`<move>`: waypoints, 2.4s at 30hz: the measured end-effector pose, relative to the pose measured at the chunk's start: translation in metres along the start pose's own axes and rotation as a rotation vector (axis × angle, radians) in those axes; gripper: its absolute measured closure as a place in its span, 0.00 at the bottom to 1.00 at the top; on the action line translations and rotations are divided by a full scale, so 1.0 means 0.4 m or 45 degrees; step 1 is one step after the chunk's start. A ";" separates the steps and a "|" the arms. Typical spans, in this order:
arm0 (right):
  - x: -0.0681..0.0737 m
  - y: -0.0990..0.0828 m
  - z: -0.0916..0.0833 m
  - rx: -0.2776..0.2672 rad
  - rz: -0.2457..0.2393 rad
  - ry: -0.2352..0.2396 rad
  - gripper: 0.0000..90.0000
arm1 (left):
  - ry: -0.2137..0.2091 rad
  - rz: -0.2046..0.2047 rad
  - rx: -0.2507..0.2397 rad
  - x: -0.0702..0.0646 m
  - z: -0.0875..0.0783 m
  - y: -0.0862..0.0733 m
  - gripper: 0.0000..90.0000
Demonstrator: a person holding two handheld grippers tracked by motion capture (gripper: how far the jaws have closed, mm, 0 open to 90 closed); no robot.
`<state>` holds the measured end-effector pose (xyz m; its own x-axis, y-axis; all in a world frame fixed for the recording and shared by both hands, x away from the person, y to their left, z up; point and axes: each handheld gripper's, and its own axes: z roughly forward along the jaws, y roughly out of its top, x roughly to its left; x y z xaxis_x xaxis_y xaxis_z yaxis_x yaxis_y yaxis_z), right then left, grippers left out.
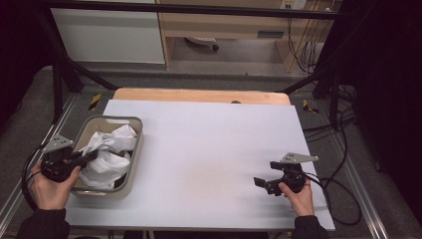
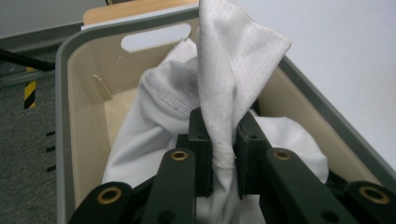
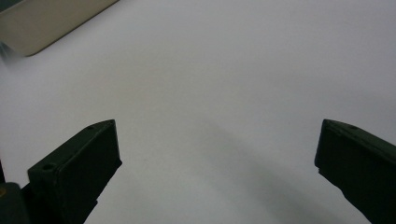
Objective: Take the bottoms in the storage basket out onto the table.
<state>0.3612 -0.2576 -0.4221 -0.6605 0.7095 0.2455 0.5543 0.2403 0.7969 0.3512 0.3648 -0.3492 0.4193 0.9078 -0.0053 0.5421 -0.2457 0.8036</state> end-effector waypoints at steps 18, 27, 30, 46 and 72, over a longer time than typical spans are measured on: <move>0.000 0.000 0.002 0.005 -0.003 -0.004 0.01 | -0.045 -0.033 -0.096 -0.007 -0.011 0.016 0.87; 0.000 0.000 0.003 0.006 -0.003 -0.004 0.01 | -0.045 -0.051 -0.152 -0.008 -0.020 0.021 0.87; -0.001 0.000 0.003 0.005 -0.006 -0.006 0.01 | -0.034 -0.049 -0.165 -0.011 -0.023 0.026 0.87; -0.001 0.000 0.002 0.005 -0.004 -0.006 0.01 | -0.040 -0.051 -0.284 -0.006 -0.051 0.042 0.87; -0.002 0.000 0.004 0.007 -0.005 -0.007 0.01 | -0.021 -0.089 -0.466 0.006 -0.081 0.064 0.87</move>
<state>0.3626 -0.2572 -0.4230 -0.6600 0.7122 0.2389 0.5541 0.2468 0.7950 0.3426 0.3717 -0.3093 0.4035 0.9119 -0.0751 0.2752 -0.0427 0.9604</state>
